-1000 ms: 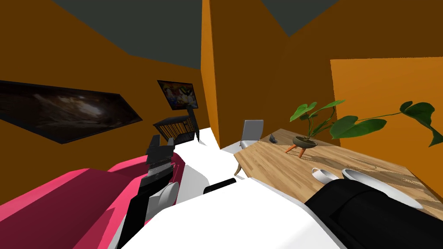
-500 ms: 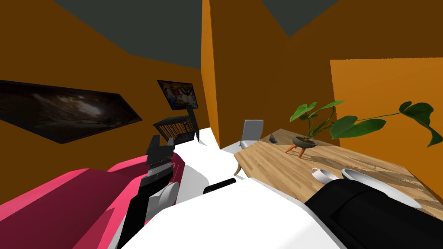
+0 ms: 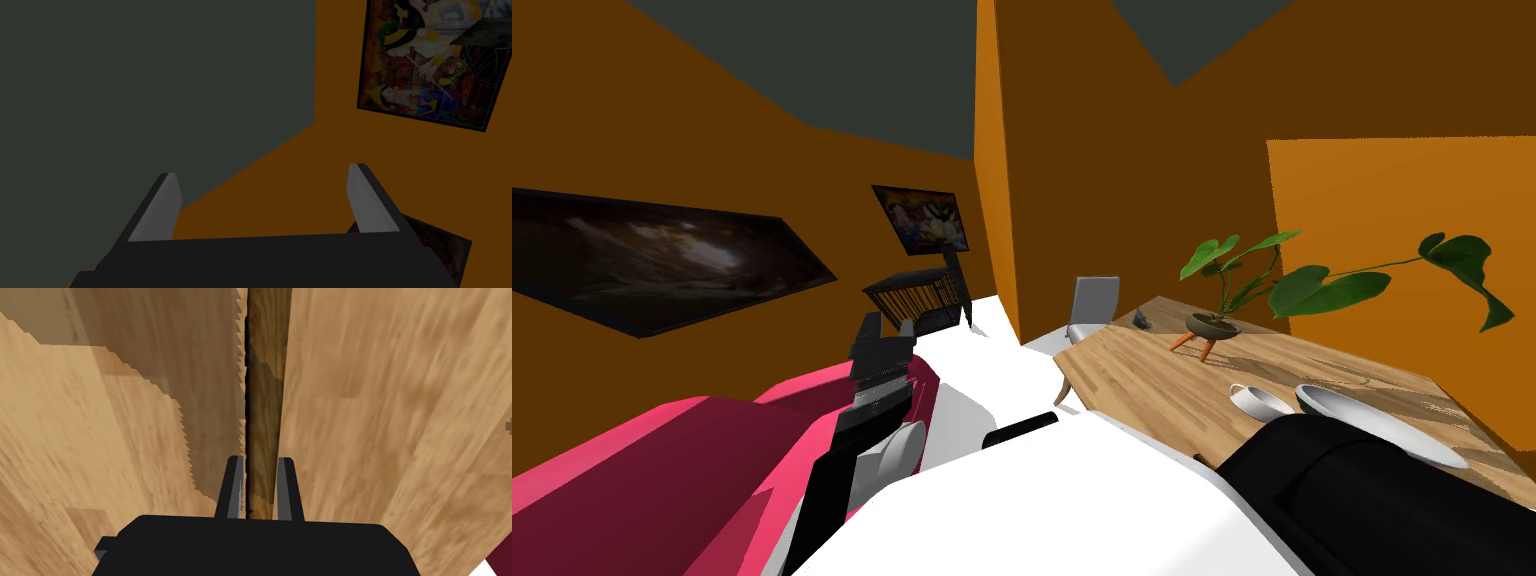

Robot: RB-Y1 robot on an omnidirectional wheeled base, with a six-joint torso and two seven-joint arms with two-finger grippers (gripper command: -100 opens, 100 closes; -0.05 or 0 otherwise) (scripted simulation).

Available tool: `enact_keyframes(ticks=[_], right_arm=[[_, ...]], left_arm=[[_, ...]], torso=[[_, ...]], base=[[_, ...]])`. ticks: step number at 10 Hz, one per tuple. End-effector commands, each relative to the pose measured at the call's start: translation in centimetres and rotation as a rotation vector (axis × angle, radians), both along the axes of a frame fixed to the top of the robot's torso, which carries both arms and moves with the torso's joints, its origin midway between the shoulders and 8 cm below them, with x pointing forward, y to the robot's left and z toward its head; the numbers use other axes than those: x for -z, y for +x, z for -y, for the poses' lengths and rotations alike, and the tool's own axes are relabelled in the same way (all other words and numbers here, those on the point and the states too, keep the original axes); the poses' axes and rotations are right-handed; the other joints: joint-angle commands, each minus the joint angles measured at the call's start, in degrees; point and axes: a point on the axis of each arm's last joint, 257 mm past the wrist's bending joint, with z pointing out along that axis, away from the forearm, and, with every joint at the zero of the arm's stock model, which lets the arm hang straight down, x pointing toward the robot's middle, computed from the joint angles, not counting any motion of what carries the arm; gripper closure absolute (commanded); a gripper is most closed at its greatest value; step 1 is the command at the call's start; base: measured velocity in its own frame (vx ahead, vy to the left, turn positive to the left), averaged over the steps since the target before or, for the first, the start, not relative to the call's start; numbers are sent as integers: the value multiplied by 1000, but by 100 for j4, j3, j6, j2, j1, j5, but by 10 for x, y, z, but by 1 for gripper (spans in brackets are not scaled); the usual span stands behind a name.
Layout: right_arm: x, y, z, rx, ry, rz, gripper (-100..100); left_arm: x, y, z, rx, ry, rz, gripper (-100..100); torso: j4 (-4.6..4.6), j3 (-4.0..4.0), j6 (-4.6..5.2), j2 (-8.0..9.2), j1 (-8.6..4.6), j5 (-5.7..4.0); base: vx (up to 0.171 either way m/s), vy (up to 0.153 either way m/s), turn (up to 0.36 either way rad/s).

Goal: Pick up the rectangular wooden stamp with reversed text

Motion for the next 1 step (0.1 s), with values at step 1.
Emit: enact_keyframes(ticks=[1], right_arm=[[0,0,0,0,0,0,0]], left_arm=[[0,0,0,0,0,0,0]], torso=[[0,0,0,0,0,0]], base=[[1,6,1]])
